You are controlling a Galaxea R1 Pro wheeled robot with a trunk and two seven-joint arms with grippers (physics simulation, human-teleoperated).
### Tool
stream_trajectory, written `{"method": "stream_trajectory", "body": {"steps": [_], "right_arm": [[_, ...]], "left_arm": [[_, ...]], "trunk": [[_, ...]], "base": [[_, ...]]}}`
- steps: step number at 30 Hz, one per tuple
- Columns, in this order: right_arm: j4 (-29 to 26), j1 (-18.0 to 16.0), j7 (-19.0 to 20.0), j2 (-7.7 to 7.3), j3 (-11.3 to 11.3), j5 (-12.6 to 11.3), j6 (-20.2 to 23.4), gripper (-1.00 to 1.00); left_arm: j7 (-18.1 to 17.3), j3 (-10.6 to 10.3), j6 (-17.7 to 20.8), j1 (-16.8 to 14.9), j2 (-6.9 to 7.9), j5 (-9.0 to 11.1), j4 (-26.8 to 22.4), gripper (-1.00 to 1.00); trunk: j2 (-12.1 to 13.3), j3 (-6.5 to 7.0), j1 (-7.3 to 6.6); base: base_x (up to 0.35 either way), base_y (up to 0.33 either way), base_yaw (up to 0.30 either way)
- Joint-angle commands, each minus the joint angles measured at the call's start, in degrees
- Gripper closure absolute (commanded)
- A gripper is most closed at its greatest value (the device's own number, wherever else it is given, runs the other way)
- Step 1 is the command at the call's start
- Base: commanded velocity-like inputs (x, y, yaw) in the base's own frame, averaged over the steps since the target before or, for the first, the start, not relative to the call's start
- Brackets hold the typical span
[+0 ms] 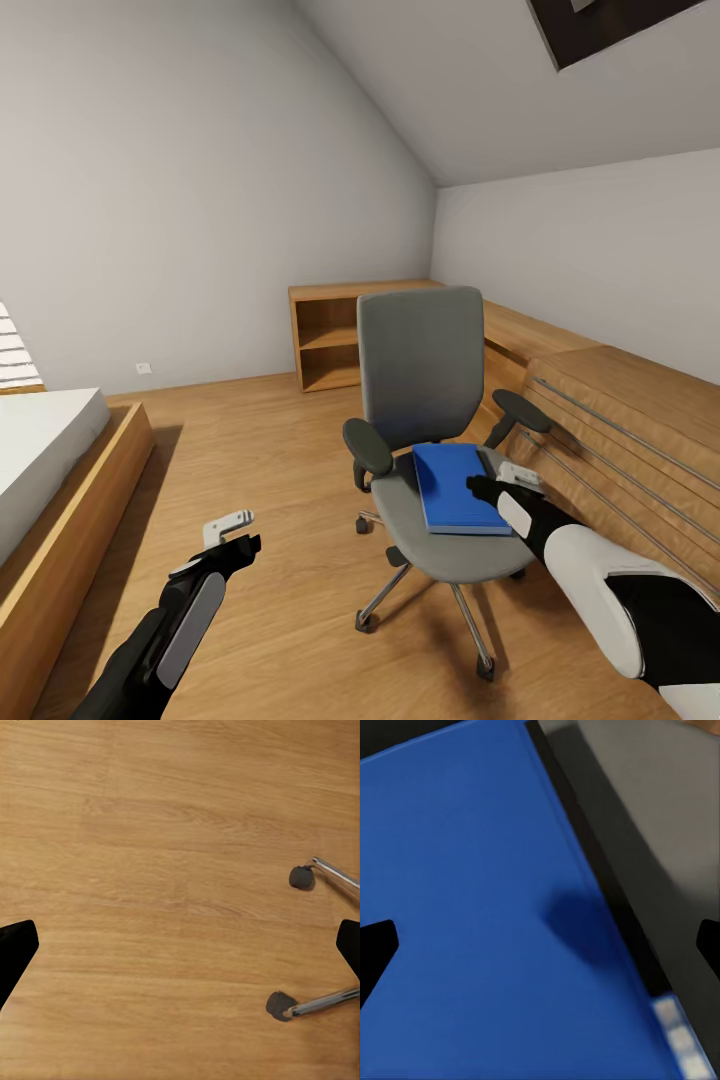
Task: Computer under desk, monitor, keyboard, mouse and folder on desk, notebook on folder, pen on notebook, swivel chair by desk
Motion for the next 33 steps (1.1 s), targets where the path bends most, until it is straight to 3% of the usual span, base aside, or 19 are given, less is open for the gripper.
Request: {"method": "stream_trajectory", "body": {"steps": [1,33], "right_arm": [[-0.1,0.0,-0.3,0.03,0.3,-0.2,0.4,-1.0],[0.0,0.0,-0.8,0.02,0.3,0.5,0.6,-1.0]], "left_arm": [[0.6,-0.2,0.0,0.0,0.07,0.6,-0.1,-1.0],[0.3,-0.8,-0.1,0.0,0.06,0.3,1.8,-1.0]], "trunk": [[0.0,-0.06,-0.01],[0.0,-0.06,-0.01]], "base": [[0.03,0.0,0.0],[0.159,0.0,0.0]]}}
